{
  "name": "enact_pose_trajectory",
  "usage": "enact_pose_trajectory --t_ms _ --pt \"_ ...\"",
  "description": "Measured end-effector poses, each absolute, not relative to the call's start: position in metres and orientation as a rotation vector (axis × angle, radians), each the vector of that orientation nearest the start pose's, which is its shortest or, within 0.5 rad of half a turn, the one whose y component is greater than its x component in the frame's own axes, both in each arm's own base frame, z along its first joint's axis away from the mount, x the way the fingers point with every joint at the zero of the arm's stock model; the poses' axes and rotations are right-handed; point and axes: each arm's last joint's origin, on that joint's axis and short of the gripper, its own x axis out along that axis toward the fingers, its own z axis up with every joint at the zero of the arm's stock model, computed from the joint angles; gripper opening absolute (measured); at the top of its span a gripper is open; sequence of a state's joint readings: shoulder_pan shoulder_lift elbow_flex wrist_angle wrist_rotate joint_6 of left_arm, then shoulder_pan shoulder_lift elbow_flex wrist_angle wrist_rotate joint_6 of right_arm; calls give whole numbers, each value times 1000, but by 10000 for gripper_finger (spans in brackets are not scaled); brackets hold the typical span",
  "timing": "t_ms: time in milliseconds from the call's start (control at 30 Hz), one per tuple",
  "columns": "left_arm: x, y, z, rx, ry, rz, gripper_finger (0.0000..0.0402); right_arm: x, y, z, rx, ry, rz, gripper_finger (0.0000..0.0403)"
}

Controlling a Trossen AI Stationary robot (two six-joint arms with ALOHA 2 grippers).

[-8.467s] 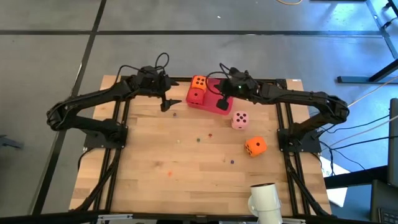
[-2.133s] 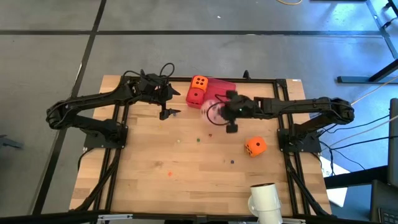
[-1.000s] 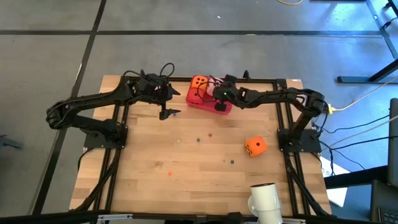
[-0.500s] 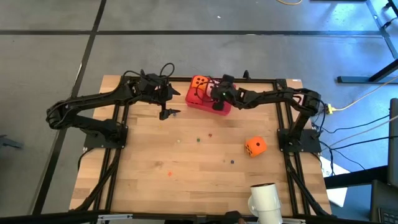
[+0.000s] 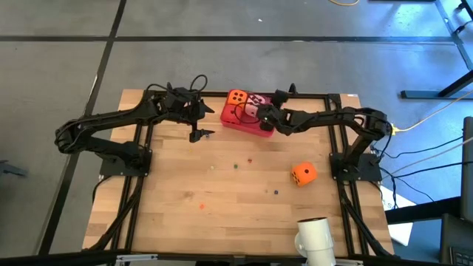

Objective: Pick & Place Dice
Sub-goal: Put the large pink die into the red bin

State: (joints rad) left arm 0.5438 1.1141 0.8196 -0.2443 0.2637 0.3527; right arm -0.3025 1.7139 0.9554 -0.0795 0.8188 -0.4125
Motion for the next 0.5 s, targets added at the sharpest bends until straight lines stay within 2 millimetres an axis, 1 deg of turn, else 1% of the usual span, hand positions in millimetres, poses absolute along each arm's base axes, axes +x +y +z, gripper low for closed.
enact_pose_trajectory --t_ms 100,200,333,433,500 --pt "207 116 278 131 537 182 400 308 -115 169 -453 1107 -746 202" --pt "207 116 278 135 537 181 400 306 -120 164 -297 1086 -647 190" --pt "207 117 278 138 537 180 400 308 -135 166 -246 1007 -657 173" --pt "207 116 278 138 537 180 400 304 -145 166 -241 1013 -585 163" --pt "207 117 278 139 537 180 400 299 -153 165 -188 1008 -553 157"
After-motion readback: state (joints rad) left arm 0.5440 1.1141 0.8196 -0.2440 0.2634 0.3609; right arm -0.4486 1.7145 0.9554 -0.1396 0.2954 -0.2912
